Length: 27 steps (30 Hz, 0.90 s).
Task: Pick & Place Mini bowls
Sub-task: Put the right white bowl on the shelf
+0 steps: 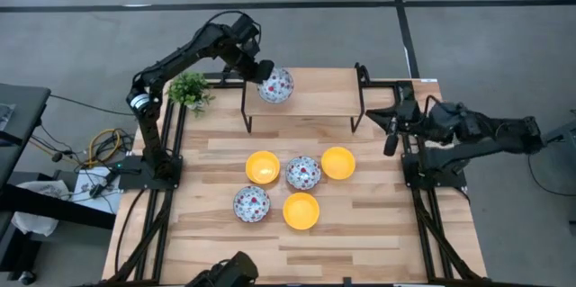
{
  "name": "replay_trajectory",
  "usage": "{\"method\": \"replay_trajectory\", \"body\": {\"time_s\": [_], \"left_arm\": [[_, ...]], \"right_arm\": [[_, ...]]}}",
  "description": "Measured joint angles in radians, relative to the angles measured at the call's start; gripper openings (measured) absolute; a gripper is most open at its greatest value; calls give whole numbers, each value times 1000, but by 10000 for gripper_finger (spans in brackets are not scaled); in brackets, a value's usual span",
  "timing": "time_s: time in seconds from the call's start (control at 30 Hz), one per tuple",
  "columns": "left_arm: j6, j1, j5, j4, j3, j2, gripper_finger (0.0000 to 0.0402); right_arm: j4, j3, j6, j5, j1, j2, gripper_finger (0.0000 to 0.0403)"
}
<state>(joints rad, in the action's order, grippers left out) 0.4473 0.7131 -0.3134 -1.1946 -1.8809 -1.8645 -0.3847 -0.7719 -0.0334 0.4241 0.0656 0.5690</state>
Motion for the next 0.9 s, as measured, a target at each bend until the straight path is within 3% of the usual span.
{"method": "replay_trajectory", "body": {"time_s": [0.13,0.43,0.9], "left_arm": [[33,18,6,-2,0,15,5],[107,40,15,-48,0,38,5],[222,30,22,-33,-1,14,5]], "right_arm": [[150,110,-51,-109,-64,-60,22],[293,250,-21,-212,-147,-91,17],[346,257,-19,-219,-166,-31,17]]}}
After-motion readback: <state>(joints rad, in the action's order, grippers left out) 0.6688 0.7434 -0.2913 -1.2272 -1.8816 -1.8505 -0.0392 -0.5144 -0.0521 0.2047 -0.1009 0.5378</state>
